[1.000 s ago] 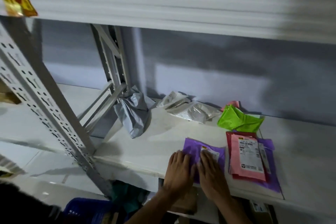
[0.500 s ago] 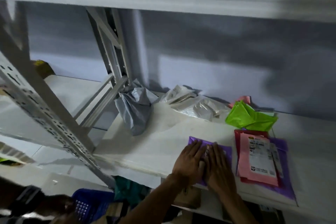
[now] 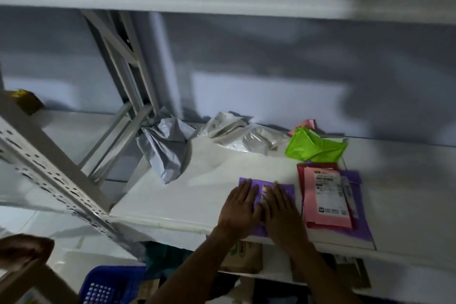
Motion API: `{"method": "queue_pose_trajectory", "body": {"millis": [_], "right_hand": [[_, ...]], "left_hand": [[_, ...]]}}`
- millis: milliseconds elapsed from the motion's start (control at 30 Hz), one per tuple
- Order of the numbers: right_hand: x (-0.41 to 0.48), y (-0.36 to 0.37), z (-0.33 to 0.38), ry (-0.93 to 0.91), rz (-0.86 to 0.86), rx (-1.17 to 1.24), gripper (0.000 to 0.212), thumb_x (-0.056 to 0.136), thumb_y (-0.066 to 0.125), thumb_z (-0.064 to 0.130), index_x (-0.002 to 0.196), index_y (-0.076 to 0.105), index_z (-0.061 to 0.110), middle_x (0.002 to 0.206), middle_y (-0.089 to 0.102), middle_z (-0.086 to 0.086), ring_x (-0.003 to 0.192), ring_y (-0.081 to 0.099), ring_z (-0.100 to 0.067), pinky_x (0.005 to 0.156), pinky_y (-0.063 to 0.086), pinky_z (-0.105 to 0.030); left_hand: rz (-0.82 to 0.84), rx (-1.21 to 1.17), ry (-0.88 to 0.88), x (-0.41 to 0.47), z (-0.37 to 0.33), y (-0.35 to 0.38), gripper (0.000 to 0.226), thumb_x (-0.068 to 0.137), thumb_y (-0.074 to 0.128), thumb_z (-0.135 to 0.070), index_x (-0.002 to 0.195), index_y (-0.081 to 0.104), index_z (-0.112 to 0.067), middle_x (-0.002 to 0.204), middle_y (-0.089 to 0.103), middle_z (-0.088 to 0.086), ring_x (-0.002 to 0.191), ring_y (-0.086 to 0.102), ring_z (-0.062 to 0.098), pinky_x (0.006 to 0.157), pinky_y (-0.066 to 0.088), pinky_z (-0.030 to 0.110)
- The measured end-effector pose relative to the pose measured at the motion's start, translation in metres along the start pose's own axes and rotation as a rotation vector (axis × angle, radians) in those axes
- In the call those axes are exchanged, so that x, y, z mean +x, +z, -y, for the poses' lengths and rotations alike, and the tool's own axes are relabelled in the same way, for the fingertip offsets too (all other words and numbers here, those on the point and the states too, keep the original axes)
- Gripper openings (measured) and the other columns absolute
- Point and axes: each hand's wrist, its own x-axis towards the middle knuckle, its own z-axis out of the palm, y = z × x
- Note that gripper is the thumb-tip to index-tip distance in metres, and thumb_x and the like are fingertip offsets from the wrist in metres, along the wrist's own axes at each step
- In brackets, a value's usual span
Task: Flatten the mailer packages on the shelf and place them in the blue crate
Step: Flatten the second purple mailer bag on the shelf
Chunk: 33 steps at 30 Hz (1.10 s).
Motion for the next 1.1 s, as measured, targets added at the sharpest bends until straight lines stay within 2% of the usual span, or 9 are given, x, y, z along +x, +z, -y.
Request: {"method": "queue_pose_trajectory", "body": {"millis": [200, 267, 367, 433, 600, 700, 800, 900, 1100], "right_hand": [[-0.013, -0.007, -0.012, -0.015, 0.041, -0.073, 0.049, 0.108, 0.034, 0.031, 0.145, 0.05, 0.004, 0.156, 0.038, -0.021, 0.149, 0.03, -0.036, 0.113, 0.037, -0.051], [-0.014, -0.003, -0.016, -0.05, 0.069, -0.134, 0.049, 0.11, 0.026, 0.03, 0.147, 0.048, 0.006, 0.158, 0.035, -0.019, 0.152, 0.021, -0.036, 0.113, 0.033, -0.052], [-0.02, -0.02, -0.008, 0.051, 0.04, -0.034, 0.049, 0.107, 0.029, 0.03, 0.134, 0.063, 0.007, 0.144, 0.056, -0.017, 0.137, 0.05, -0.034, 0.103, 0.05, -0.048], [-0.03, -0.031, 0.0, 0.081, 0.024, -0.004, 0.058, 0.108, 0.023, 0.036, 0.123, 0.071, 0.008, 0.132, 0.066, -0.015, 0.121, 0.064, -0.031, 0.094, 0.056, -0.043], [-0.039, -0.032, 0.006, 0.298, 0.094, 0.058, 0.064, 0.101, 0.031, 0.043, 0.127, 0.065, -0.005, 0.135, 0.059, -0.027, 0.119, 0.064, -0.038, 0.091, 0.058, -0.044], [-0.042, -0.051, 0.018, 0.343, 0.038, 0.211, 0.068, 0.096, 0.044, 0.041, 0.151, 0.037, 0.003, 0.153, 0.043, -0.022, 0.13, 0.056, -0.036, 0.094, 0.056, -0.041], [-0.04, -0.066, 0.022, 0.499, 0.027, 0.369, 0.079, 0.1, 0.052, 0.039, 0.161, 0.009, 0.015, 0.163, 0.027, -0.01, 0.142, 0.04, -0.028, 0.104, 0.044, -0.038], [-0.03, -0.076, 0.019, 0.655, -0.066, 0.628, 0.073, 0.093, 0.064, 0.034, 0.153, 0.027, 0.016, 0.144, 0.048, -0.008, 0.123, 0.056, -0.027, 0.095, 0.052, -0.039], [-0.027, -0.096, -0.004, 0.71, -0.05, 0.866, 0.056, 0.092, 0.061, 0.021, 0.144, 0.041, 0.023, 0.136, 0.058, -0.004, 0.115, 0.061, -0.028, 0.098, 0.052, -0.046]], "left_hand": [[0.031, -0.01, -0.105, -0.012, -0.007, -0.037, 0.098, 0.09, -0.007, -0.075, 0.159, 0.022, -0.012, 0.166, 0.014, 0.008, 0.155, 0.01, 0.021, 0.126, 0.015, 0.045], [0.018, -0.004, -0.128, -0.015, -0.011, -0.041, 0.094, 0.095, 0.0, -0.071, 0.155, 0.034, -0.008, 0.162, 0.027, 0.013, 0.151, 0.026, 0.026, 0.122, 0.026, 0.049], [0.027, 0.01, -0.146, -0.023, -0.01, -0.028, 0.076, 0.103, 0.02, -0.06, 0.142, 0.055, -0.005, 0.148, 0.051, 0.014, 0.136, 0.052, 0.028, 0.104, 0.05, 0.05], [0.001, 0.01, -0.139, -0.029, -0.011, -0.028, 0.072, 0.104, 0.02, -0.06, 0.145, 0.053, -0.01, 0.151, 0.047, 0.01, 0.136, 0.052, 0.024, 0.105, 0.047, 0.045], [0.08, -0.022, 0.059, -0.059, -0.026, -0.034, 0.103, 0.087, 0.043, -0.079, 0.158, -0.013, -0.03, 0.166, -0.017, -0.009, 0.153, -0.014, 0.011, 0.121, -0.004, 0.029], [0.053, -0.002, 0.03, -0.069, -0.027, -0.032, 0.097, 0.091, 0.048, -0.066, 0.156, -0.014, -0.03, 0.167, -0.009, -0.003, 0.156, 0.0, 0.018, 0.12, 0.001, 0.026], [-0.025, -0.1, -0.018, -0.071, -0.038, -0.035, 0.085, 0.092, 0.022, -0.075, 0.16, -0.002, -0.03, 0.169, 0.005, -0.007, 0.154, 0.01, 0.013, 0.122, 0.01, 0.025], [-0.062, -0.138, -0.063, -0.067, -0.049, -0.039, 0.073, 0.099, 0.03, -0.061, 0.161, 0.007, -0.029, 0.168, 0.013, -0.005, 0.151, 0.025, 0.017, 0.12, 0.033, 0.035], [-0.066, 0.01, -0.065, -0.041, -0.078, -0.051, 0.061, 0.105, 0.038, -0.041, 0.16, 0.012, -0.036, 0.168, 0.016, -0.003, 0.105, 0.068, 0.026, 0.079, 0.054, 0.034]]}}
